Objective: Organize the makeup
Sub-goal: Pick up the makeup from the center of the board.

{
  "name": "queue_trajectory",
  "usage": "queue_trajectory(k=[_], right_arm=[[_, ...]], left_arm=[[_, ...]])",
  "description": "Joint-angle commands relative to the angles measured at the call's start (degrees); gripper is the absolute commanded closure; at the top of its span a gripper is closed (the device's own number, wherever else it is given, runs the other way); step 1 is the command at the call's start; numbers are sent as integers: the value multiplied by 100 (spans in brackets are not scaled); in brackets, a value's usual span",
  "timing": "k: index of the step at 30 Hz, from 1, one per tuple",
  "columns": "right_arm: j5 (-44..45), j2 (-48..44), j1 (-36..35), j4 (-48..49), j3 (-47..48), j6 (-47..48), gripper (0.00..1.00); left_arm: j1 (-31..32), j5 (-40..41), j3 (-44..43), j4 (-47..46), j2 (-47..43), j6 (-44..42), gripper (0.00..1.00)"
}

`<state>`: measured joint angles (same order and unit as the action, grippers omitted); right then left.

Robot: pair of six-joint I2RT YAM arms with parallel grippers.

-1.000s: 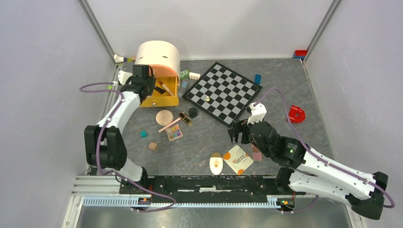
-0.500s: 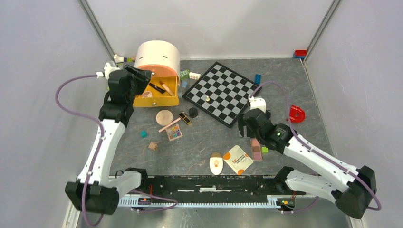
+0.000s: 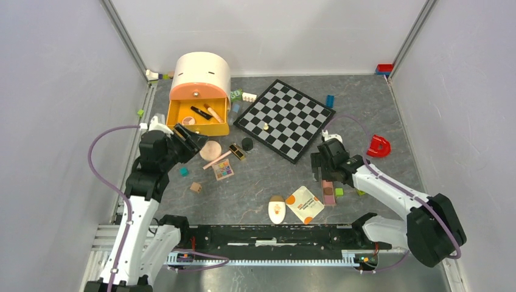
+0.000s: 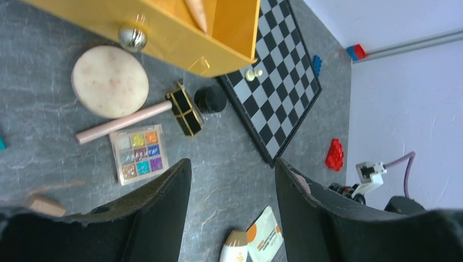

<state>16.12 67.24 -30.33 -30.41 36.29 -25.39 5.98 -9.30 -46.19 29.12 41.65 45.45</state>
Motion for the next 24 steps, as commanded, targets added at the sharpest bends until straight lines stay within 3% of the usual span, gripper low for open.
queue_trajectory(k=[1, 11, 24], right_arm=[[-254, 79, 96, 441, -175, -17, 11], [-446, 322, 228, 711, -626, -84, 19], [-1044, 513, 239, 1161, -520, 60, 55]], left_arm=[[0, -396, 272, 259, -393, -317, 36], [1, -547, 391, 260, -420, -282, 35], [4, -529, 446, 260, -414, -247, 36]])
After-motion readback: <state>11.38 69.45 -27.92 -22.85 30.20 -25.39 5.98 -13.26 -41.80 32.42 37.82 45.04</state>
